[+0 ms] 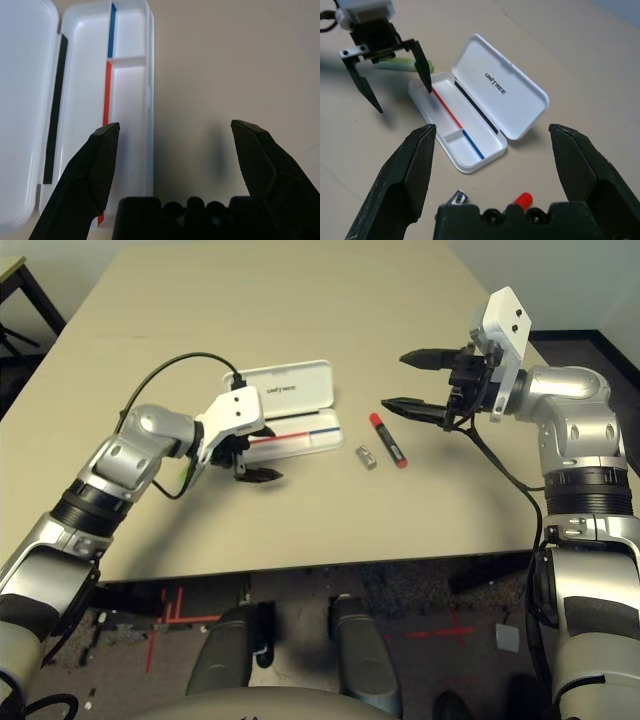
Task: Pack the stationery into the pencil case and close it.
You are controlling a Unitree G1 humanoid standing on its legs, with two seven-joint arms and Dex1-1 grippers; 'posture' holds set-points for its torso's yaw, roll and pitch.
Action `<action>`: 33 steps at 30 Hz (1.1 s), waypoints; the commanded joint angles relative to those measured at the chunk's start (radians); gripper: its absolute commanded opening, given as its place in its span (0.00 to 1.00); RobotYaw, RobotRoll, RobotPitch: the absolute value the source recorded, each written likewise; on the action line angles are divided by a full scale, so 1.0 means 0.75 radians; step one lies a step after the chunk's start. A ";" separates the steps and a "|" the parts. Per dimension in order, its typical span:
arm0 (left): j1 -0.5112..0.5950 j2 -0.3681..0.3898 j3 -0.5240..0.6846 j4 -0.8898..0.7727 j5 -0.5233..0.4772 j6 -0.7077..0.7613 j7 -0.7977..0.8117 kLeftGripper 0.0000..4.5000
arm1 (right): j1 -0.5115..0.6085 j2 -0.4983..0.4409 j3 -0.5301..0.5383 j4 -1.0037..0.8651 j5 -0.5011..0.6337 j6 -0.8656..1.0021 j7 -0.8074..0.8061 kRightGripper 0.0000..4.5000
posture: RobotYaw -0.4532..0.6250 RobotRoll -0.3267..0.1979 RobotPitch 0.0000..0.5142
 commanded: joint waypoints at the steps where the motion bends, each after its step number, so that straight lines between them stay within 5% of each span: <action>1: -0.047 -0.013 -0.046 0.055 0.052 0.009 -0.049 1.00 | 0.032 -0.029 0.001 -0.046 0.022 0.016 0.047 1.00 | 0.39 0.62 0.29; 23: -0.122 -0.156 -0.065 0.377 0.161 0.050 -0.057 1.00 | 0.064 -0.053 -0.012 -0.118 0.040 0.041 0.027 1.00 | 0.36 0.62 0.31; 28: -0.119 -0.171 -0.050 0.415 0.168 0.031 -0.048 0.76 | 0.071 -0.073 -0.016 -0.115 0.042 0.041 0.030 1.00 | 0.36 0.62 0.31; 33: -0.117 -0.174 -0.036 0.421 0.172 0.029 -0.049 0.31 | 0.042 -0.089 -0.012 -0.078 0.032 0.025 0.038 1.00 | 0.36 0.62 0.31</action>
